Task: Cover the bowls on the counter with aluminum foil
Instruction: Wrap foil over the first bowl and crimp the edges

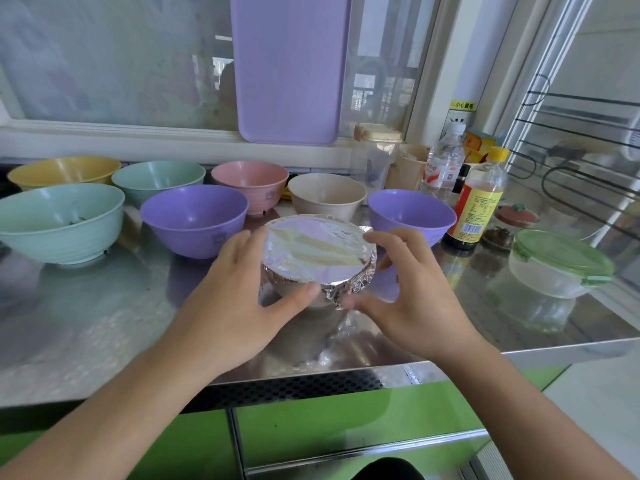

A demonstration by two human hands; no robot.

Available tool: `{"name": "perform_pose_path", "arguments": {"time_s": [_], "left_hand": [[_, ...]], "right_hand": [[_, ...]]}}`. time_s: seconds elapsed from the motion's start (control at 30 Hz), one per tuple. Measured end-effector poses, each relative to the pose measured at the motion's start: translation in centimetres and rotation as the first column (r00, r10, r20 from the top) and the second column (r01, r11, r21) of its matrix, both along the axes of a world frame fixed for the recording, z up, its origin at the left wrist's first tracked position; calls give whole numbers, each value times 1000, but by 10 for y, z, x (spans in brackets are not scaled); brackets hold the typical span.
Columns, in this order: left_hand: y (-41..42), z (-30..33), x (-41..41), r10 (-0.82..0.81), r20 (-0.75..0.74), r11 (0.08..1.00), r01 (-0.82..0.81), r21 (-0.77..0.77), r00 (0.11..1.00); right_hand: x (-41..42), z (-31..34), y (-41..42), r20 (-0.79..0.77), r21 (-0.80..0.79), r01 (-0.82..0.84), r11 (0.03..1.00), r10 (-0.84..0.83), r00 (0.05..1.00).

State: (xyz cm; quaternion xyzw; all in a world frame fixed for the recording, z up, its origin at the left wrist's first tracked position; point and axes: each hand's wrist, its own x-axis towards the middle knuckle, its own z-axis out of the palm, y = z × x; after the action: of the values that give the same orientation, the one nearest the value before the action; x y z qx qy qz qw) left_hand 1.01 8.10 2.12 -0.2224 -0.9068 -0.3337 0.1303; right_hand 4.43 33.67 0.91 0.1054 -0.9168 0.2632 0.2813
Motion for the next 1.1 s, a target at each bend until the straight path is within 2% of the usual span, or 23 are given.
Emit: {"name": "perform_pose_path", "arguments": {"time_s": [0.13,0.3,0.53,0.63,0.9,1.1], "left_hand": [[1,-3,4,-79,-276,992,102,68,958],[11,-10,6,-97,-423,990,131,51,901],[12,-15,4,-58,-469,994,95,56,881],[11,-15,3,-68,-476,993,106,54,877],[10,-11,2,-84,-442,993,114,41,893],[19,-8,11,-42,-351,998,57,30,935]], "right_hand": [[0,4,-5,-109,-13,-121,993,119,987],[-6,-2,-15,-169,-5,-132,991,129,977],[-8,-3,-18,-195,12,-124,992,124,973],[-8,-3,-19,-179,72,-112,991,123,976],[-7,-5,-22,-175,269,-70,961,120,977],[-7,-5,-22,-156,264,-97,960,141,978]]}}
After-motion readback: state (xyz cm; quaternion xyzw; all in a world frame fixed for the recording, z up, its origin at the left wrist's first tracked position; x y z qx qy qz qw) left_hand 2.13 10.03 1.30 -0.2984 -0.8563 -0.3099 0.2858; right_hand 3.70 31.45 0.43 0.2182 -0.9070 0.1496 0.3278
